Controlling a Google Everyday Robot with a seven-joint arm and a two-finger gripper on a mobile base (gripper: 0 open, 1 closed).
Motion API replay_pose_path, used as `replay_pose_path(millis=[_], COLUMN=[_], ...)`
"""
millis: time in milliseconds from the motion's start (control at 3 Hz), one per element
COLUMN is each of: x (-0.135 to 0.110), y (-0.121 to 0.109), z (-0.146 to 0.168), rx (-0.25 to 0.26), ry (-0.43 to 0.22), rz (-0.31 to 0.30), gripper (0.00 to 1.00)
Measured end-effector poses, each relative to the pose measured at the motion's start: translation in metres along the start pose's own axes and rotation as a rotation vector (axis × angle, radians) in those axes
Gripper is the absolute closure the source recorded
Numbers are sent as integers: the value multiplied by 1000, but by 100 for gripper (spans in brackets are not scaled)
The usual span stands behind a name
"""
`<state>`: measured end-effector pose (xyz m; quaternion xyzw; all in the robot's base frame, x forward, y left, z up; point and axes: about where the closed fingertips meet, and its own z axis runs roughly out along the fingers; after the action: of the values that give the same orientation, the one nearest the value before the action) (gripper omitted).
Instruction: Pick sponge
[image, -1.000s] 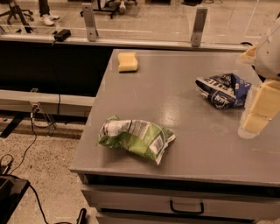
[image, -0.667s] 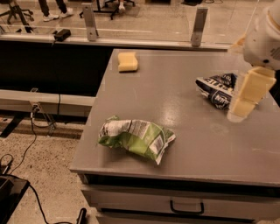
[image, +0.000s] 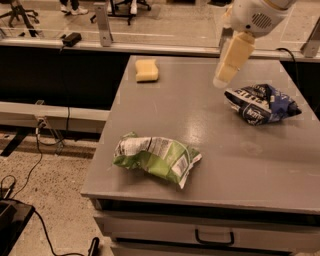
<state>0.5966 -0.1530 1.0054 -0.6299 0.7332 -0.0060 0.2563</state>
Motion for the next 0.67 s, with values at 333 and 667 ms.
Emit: replay_pose_path(millis=[333, 667], x=[-43, -67], y=[-41, -75], z=[20, 43], rx=[46, 123], ry=[-120, -197], rz=[27, 110], gripper=[0, 0])
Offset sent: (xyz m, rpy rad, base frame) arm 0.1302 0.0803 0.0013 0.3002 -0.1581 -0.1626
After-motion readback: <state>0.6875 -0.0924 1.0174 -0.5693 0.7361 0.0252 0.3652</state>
